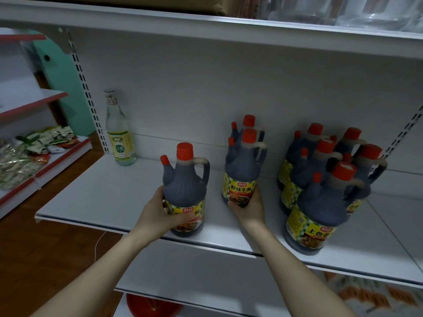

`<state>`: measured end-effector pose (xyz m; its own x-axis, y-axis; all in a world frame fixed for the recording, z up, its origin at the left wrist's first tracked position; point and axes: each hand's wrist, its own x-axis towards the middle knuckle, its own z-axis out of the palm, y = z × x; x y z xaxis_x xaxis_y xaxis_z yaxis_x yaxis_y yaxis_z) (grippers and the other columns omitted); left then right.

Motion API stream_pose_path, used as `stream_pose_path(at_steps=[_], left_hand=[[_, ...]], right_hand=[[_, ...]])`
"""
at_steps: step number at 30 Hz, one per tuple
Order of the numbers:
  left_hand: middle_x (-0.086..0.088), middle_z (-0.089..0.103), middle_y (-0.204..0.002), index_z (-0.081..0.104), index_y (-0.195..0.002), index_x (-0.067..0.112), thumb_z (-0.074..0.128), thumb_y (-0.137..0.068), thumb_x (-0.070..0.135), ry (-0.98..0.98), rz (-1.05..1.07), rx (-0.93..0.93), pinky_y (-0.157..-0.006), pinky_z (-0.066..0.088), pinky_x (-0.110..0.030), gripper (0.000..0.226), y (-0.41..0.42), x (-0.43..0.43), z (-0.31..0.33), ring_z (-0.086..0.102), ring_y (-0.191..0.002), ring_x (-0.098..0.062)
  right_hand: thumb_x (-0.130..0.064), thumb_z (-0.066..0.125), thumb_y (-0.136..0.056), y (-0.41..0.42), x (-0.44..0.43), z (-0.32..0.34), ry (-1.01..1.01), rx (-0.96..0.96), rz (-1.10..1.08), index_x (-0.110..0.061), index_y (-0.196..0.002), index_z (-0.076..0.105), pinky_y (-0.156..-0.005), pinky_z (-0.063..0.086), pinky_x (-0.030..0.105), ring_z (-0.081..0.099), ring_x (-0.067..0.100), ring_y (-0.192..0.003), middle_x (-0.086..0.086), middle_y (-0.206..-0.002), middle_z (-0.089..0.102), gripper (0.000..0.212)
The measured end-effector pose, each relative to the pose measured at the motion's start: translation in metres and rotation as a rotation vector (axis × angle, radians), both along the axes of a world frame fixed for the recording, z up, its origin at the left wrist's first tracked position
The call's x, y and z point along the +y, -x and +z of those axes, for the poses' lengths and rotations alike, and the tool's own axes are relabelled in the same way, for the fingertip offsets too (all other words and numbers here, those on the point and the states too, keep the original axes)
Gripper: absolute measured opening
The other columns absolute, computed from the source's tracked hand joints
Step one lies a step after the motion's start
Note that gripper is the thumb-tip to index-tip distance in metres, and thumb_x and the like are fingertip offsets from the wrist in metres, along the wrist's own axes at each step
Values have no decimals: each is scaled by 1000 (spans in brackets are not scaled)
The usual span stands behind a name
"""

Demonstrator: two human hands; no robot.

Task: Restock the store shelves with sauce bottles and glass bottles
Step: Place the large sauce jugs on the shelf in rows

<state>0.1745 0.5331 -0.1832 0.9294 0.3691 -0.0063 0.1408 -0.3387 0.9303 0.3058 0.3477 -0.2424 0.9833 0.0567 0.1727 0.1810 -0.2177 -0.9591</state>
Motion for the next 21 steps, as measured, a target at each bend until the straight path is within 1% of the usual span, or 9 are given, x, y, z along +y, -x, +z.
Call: stream_pose_path(at_steps=[3, 5, 6, 8, 11, 13, 15, 19, 21], left_hand=[[9, 50, -113, 36, -132, 16, 81, -66, 16, 5, -9, 5, -79, 43, -25, 80, -1, 1, 1, 49, -102, -12], [8, 51, -111, 38, -130, 16, 82, -65, 15, 2, -9, -3, -77, 43, -25, 79, -1, 2, 1, 50, -101, -13], [8, 51, -110, 39, -130, 16, 82, -64, 15, 0, -8, -9, -76, 44, -24, 78, -1, 1, 1, 50, -100, -13], [7, 53, -110, 41, -128, 15, 83, -63, 14, 0, -5, -16, -75, 44, -24, 78, -1, 2, 0, 51, -99, -14], [5, 54, -110, 42, -128, 14, 83, -62, 14, -3, -4, -21, -78, 45, -28, 77, -4, 0, 0, 53, -99, -16], [5, 55, -109, 43, -126, 14, 84, -62, 15, -8, -16, -22, -77, 46, -28, 76, -7, -4, 0, 53, -99, -16], [7, 56, -107, 44, -125, 15, 84, -62, 17, -17, -42, -32, -75, 46, -24, 75, -12, -12, 0, 55, -99, -15], [17, 55, -101, 44, -122, 21, 86, -60, 23, -32, -142, -46, -67, 42, -11, 76, -25, -35, 2, 54, -90, -3], [17, 55, -102, 44, -119, 24, 87, -53, 31, -28, -189, -49, -68, 42, -10, 79, -31, -47, 2, 55, -92, -4]], right_hand=[[-20, 79, -68, 7, -9, 2, 98, 56, 39, -13, -123, 43, -75, 42, 25, 57, 15, -98, 1, -110, 58, 66], [-32, 71, -75, 17, -23, -5, 313, 26, 84, -12, -123, 46, -81, 43, 28, 56, 22, -106, 6, -117, 58, 58], [-42, 61, -79, 25, -32, -8, 489, -26, 116, -8, -125, 47, -87, 43, 29, 53, 26, -112, 10, -121, 57, 59], [-65, 30, -76, 43, -49, -16, 809, -110, 197, -2, -126, 47, -99, 37, 33, 44, 31, -124, 17, -130, 51, 82], [-81, -4, -70, 64, -70, -24, 977, -168, 211, -9, -132, 46, -109, 29, 35, 35, 26, -135, 12, -142, 43, 107], [-75, -1, -81, 74, -82, -26, 1026, -240, 153, -12, -121, 58, -98, 43, 39, 51, 27, -123, 11, -130, 57, 95], [-66, 9, -90, 81, -91, -24, 1069, -217, 124, -15, -108, 66, -83, 52, 35, 63, 24, -107, 7, -114, 67, 79], [-64, 11, -91, 85, -95, -22, 1102, -228, 104, -17, -105, 69, -79, 53, 31, 66, 20, -102, 5, -111, 68, 76], [-64, 11, -91, 85, -95, -22, 1110, -240, 88, -17, -106, 68, -79, 53, 31, 66, 20, -102, 5, -112, 68, 75]])
